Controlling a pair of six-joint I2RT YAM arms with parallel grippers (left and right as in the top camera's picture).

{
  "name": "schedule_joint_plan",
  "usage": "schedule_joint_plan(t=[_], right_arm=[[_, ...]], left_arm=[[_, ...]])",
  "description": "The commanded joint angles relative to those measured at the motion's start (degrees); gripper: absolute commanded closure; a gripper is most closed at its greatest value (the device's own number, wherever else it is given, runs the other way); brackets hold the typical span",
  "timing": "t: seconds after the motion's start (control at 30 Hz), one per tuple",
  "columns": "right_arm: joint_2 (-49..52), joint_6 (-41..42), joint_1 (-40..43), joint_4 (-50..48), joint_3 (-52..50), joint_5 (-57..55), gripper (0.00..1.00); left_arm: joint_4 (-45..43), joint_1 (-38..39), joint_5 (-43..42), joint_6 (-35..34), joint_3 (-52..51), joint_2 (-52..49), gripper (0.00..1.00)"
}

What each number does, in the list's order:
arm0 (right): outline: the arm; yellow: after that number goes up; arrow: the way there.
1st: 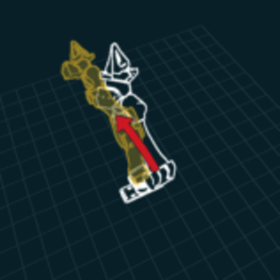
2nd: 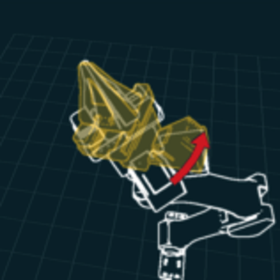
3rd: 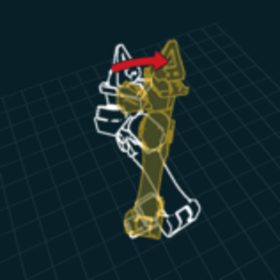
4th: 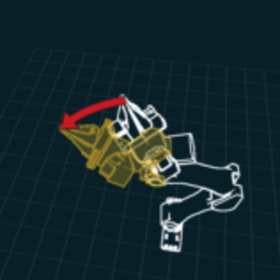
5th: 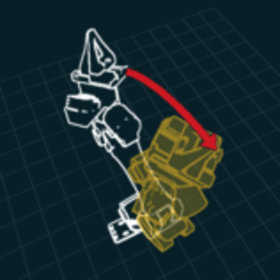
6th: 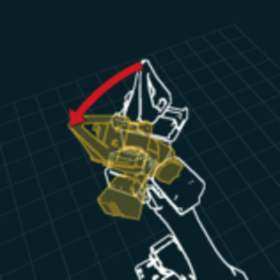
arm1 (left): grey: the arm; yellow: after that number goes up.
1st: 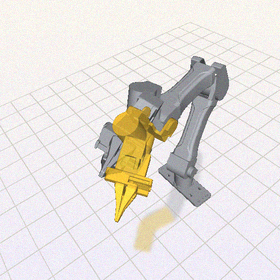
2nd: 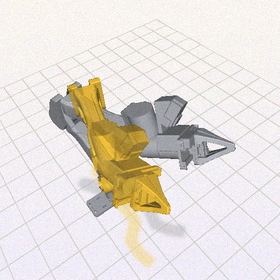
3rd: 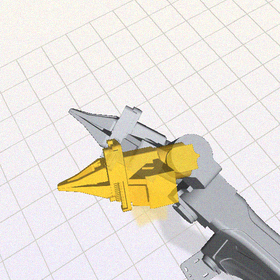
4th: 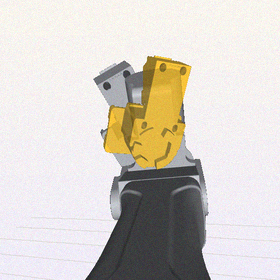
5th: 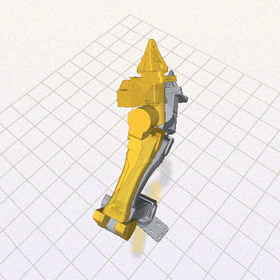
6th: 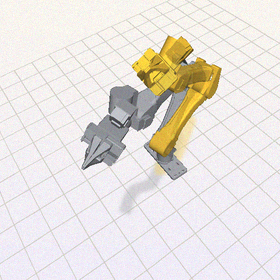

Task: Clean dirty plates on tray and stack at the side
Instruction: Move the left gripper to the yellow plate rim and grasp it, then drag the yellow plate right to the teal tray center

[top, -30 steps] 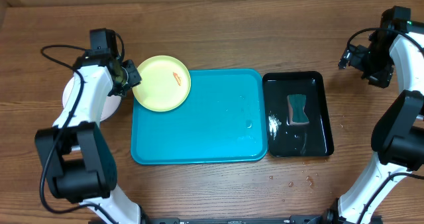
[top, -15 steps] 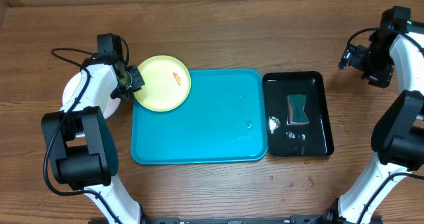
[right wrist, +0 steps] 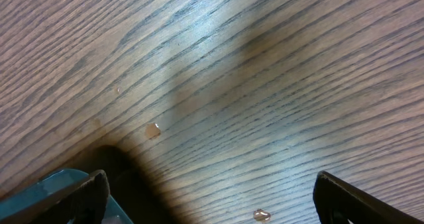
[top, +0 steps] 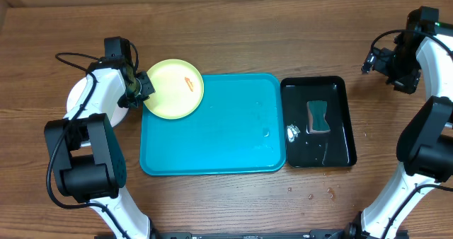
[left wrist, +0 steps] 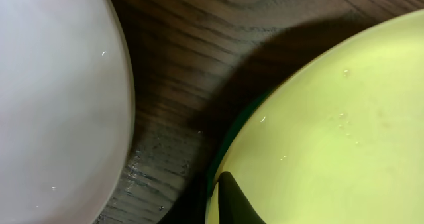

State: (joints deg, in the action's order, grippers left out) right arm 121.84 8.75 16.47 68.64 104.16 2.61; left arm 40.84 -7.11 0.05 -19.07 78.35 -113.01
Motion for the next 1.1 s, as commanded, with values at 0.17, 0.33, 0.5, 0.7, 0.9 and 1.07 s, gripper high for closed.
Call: schedule_joint_plan(t=[0.17, 0.33, 0.5, 0.7, 0.9, 1.07], right_arm=[[-1.99, 0.07, -0.04, -0.07, 0.81, 0.00, 0.00], [-1.99, 0.07, -0.04, -0.07, 0.81, 0.00, 0.00], [-1.99, 0.07, -0.04, -0.07, 0.81, 0.00, 0.00], [-1.99, 0.07, -0.04, -0.07, 0.81, 0.00, 0.00], [-1.99, 0.07, -0.04, -0.07, 0.81, 0.00, 0.00], [-1.99, 0.07, -0.04, -0.07, 0.81, 0.00, 0.00]], left_arm=[[2.82, 0.04, -8.92, 0.72, -0.35, -0.57, 0.96], [7.08, 0.15, -14.01, 1.14, -0.35, -0.55, 0.96], [12.66, 2.25, -14.95, 2.67, -0.35, -0.55, 0.96], [17.49, 9.51, -14.91, 2.80, -0.35, -0.55, 0.96], [17.59, 17.20, -14.47, 1.05, -0.35, -0.55, 0.96], [16.98, 21.05, -14.43, 0.22, -0.35, -0.55, 0.96]])
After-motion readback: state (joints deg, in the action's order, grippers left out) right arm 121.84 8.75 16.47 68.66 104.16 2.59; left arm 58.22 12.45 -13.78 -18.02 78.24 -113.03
